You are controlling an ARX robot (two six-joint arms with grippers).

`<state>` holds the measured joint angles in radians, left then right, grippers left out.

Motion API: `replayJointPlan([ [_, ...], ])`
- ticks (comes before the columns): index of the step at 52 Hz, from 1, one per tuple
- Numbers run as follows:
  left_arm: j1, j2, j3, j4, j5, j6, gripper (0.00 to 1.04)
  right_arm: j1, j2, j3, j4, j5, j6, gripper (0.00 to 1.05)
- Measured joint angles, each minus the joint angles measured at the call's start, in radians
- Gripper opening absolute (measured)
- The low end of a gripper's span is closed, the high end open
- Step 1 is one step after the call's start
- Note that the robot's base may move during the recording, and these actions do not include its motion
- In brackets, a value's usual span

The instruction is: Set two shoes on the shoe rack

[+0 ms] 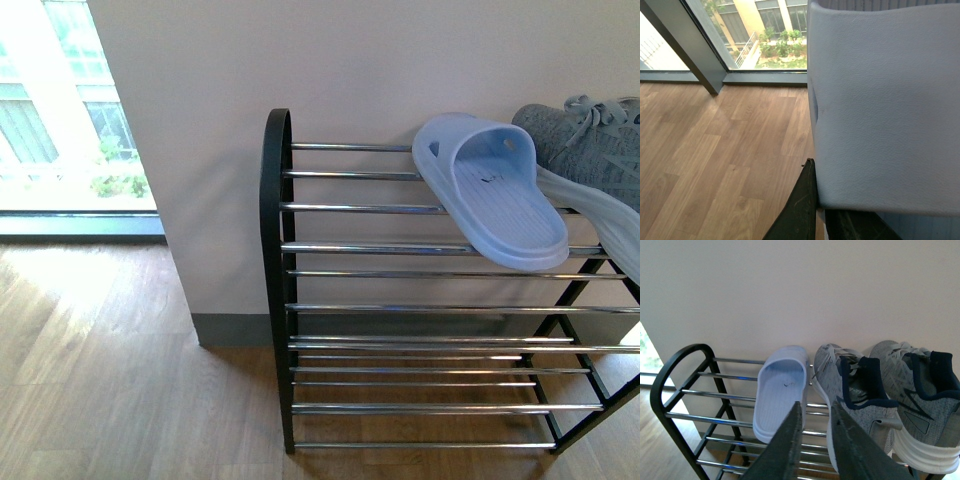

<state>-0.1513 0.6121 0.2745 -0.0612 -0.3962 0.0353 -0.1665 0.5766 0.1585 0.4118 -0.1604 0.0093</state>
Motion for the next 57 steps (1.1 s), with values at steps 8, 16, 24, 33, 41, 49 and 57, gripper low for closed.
replayJointPlan([
  [8,0.000,0.000,0.000,0.000,0.000,0.000,0.02,0.037,-0.057,-0.037,-0.019,0.037,-0.006,0.01],
  [16,0.000,0.000,0.000,0.000,0.000,0.000,0.02,0.129,-0.126,-0.074,-0.055,0.146,-0.006,0.01],
  [24,0.000,0.000,0.000,0.000,-0.001,0.000,0.02,0.161,-0.196,-0.098,-0.094,0.160,-0.006,0.01],
  [33,0.000,0.000,0.000,0.000,0.000,0.000,0.02,0.163,-0.260,-0.121,-0.139,0.160,-0.006,0.01],
  [41,0.000,0.000,0.000,0.000,0.000,0.000,0.02,0.163,-0.305,-0.140,-0.141,0.162,-0.006,0.01],
  [49,0.000,0.000,0.000,0.000,0.000,0.000,0.02,0.163,-0.353,-0.140,-0.186,0.161,-0.006,0.01],
  [57,0.000,0.000,0.000,0.000,0.000,0.000,0.02,0.163,-0.386,-0.140,-0.219,0.161,-0.006,0.01],
])
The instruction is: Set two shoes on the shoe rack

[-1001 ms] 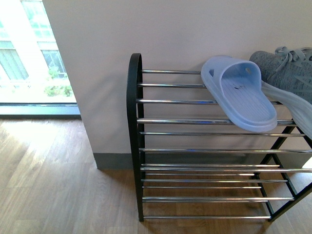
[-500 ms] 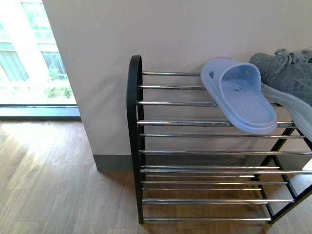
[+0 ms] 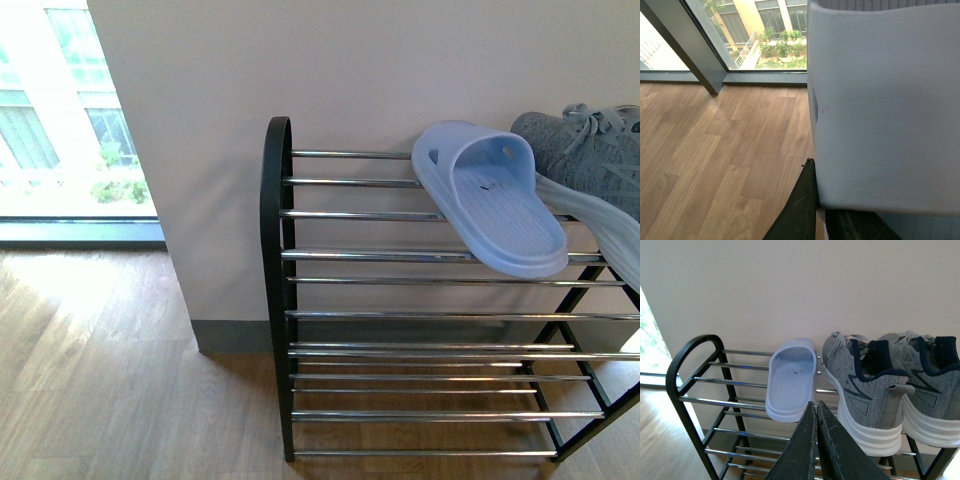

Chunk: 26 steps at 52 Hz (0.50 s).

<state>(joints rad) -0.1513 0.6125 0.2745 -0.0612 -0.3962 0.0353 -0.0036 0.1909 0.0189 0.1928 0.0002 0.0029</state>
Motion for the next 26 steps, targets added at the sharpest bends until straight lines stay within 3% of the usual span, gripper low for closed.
replayJointPlan([
  [6,0.000,0.000,0.000,0.000,0.000,0.000,0.02,0.000,-0.027,0.000,-0.028,0.000,0.000,0.01],
  [11,0.000,0.000,0.000,0.000,0.000,0.000,0.02,0.000,-0.153,0.000,-0.179,0.000,0.000,0.01],
  [26,0.000,0.000,0.000,0.000,0.000,0.000,0.02,0.000,-0.185,0.000,-0.190,0.000,0.000,0.01],
])
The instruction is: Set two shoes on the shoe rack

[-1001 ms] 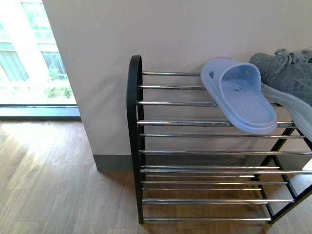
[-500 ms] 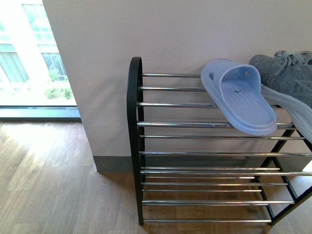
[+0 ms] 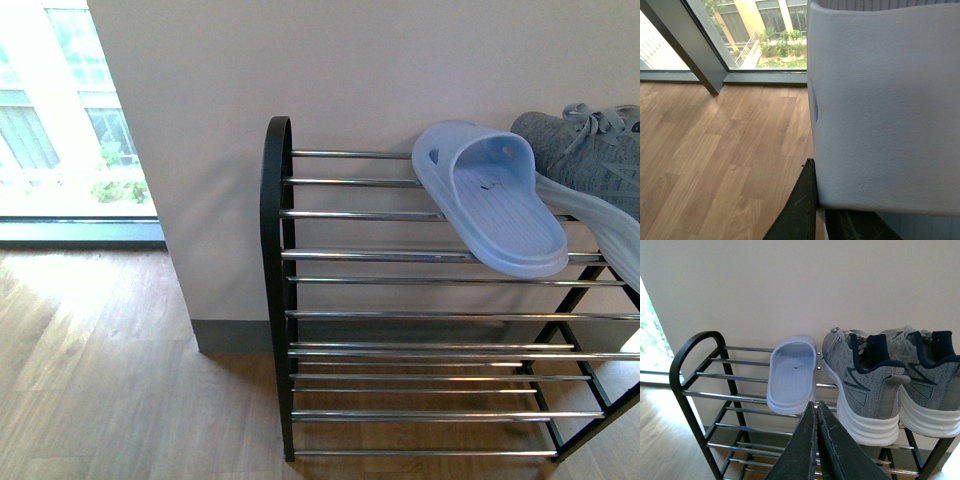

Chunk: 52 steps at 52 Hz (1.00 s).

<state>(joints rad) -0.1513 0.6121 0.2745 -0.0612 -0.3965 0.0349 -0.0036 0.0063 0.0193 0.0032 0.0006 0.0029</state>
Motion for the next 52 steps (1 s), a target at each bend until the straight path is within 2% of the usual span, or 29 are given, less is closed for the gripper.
replayJointPlan([
  [6,0.000,0.000,0.000,0.000,0.000,0.000,0.02,0.000,0.000,0.000,0.000,0.000,0.000,0.03],
  [24,0.000,0.000,0.000,0.000,0.000,0.000,0.02,0.000,0.000,0.000,0.000,0.000,0.000,0.51],
  [33,0.001,0.000,0.000,0.000,-0.006,0.000,0.02,0.000,-0.001,0.000,-0.002,-0.004,0.000,0.86],
  [37,0.001,0.000,0.000,0.000,-0.003,0.000,0.02,0.000,-0.001,0.000,-0.002,-0.004,0.000,0.96],
  [52,-0.002,0.001,0.000,0.000,0.006,0.000,0.02,0.002,-0.003,0.000,-0.003,0.003,0.000,0.96],
])
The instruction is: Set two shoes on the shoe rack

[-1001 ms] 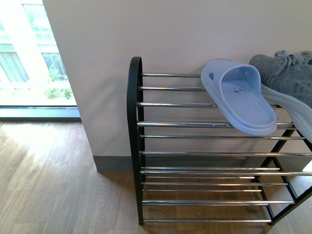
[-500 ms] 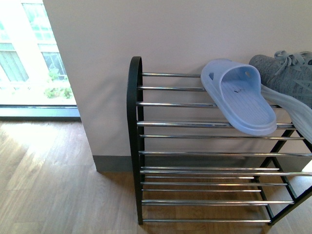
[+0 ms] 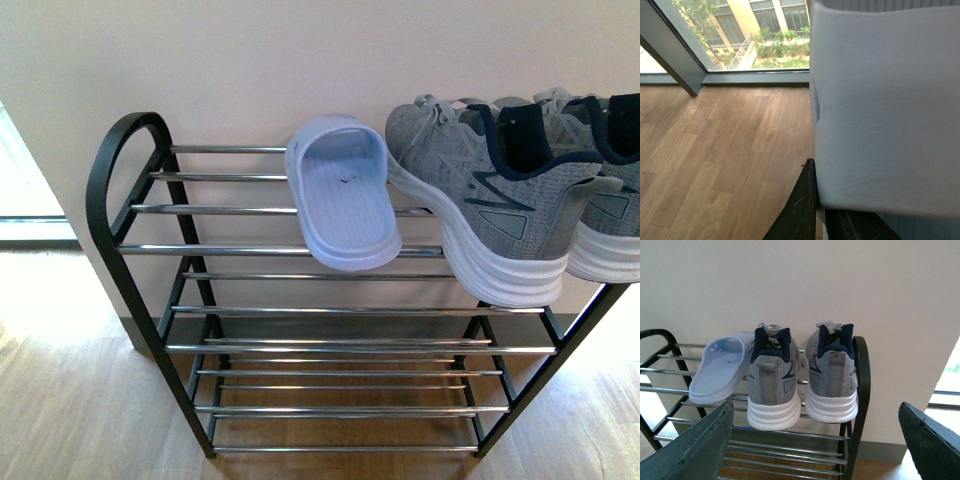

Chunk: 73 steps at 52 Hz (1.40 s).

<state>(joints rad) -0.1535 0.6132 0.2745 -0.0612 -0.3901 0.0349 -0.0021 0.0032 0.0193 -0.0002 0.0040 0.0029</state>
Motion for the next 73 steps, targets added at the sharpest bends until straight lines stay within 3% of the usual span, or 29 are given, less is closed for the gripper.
replayJointPlan([
  [15,0.001,0.000,0.000,0.000,-0.005,-0.001,0.02,0.000,0.001,0.000,0.000,-0.001,0.000,0.96],
  [27,-0.050,0.185,0.095,0.139,0.176,-0.271,0.02,0.000,0.001,0.000,0.000,-0.001,0.000,0.96],
  [39,-0.056,0.502,0.300,0.193,0.311,-0.350,0.02,0.000,0.001,0.000,0.000,-0.001,0.000,0.96],
  [54,-0.079,0.858,0.532,0.165,0.321,-0.358,0.02,0.000,0.001,0.000,0.000,-0.001,0.000,0.96],
  [73,-0.074,1.211,0.815,0.056,0.323,-0.242,0.02,0.000,0.001,0.000,0.000,-0.002,0.000,0.96],
])
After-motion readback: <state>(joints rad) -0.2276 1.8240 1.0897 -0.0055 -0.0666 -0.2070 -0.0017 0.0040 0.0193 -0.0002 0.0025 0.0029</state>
